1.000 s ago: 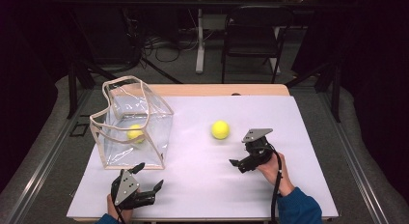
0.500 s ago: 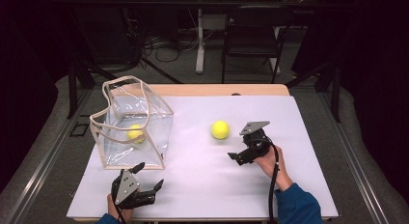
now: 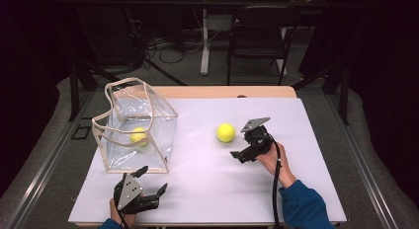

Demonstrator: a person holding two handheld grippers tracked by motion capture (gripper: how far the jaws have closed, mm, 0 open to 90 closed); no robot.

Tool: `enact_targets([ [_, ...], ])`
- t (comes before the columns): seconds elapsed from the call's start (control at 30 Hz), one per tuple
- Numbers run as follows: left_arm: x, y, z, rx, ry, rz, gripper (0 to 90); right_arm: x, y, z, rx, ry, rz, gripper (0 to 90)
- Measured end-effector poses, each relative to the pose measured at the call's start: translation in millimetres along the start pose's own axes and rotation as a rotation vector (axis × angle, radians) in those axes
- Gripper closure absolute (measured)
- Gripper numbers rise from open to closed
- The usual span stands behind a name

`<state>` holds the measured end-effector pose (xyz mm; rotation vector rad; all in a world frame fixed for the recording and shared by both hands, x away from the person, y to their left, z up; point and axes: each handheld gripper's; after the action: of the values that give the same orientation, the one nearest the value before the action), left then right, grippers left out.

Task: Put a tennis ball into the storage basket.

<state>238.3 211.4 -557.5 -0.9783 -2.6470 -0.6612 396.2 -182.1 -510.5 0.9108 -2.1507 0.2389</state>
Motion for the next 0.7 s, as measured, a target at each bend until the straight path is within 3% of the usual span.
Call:
enact_targets([
  [0.17,-0.1,-0.4,-0.3,-0.005,-0.002,0.003,16.0,-1.6,0.5,-7.2,0.035,-0.001,0.019,0.0],
  [0.7,-0.3,-0.7,-0.7,-0.011,-0.006,0.009,16.0,-17.2,-5.6,-28.9,0.030,0.021,0.002,0.0],
])
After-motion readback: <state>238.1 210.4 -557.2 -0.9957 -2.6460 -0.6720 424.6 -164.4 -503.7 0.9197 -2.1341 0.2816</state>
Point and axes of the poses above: each handheld gripper's, and its own axes: x roughly backward along the jaws, z roughly out of its underside, y roughly to its left, and after that the axes turned 12 degrees about -x, right-handed
